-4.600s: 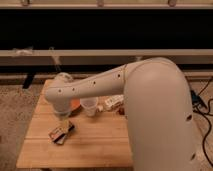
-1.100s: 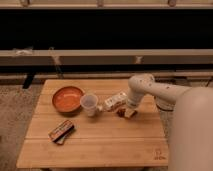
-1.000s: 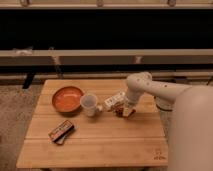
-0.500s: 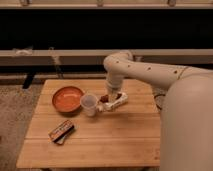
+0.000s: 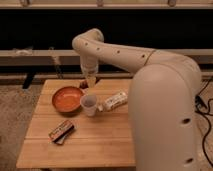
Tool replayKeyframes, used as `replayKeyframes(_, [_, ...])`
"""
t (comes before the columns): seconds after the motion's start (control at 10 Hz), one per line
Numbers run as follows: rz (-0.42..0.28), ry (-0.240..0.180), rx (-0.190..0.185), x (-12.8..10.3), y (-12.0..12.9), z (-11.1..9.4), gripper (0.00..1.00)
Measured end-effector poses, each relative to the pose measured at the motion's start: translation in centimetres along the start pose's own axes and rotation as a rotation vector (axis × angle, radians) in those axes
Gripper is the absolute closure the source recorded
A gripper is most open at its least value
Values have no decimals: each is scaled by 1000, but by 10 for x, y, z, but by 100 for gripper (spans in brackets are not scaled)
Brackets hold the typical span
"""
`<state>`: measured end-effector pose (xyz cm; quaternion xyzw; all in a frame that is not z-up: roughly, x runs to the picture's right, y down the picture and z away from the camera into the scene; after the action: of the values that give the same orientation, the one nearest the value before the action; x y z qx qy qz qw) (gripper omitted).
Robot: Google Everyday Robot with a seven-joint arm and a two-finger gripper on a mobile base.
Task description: Place the pepper in the ceramic bowl
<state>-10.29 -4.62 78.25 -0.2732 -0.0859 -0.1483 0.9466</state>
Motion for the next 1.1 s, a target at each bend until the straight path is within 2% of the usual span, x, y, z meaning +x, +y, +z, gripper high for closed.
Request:
replayKeyframes(0.1, [-34,-2,11,-14,-13,6,100])
replayKeyframes(0.2, [-74,-13,29,-30,-28,15,96])
replayKeyframes(0.3, [-92,-21,33,-37,-34,22,90])
replayKeyframes(0.5, [-118,-51,28,-47,-38,54,69])
replayKeyframes(0.7, [-124,-97,12,-55,-34,85,51])
replayKeyframes(0.9, [-139,-154,-1,-76,-34,111,34])
replayKeyframes(1.1, [-160,-189,2,-99,-42,118,33])
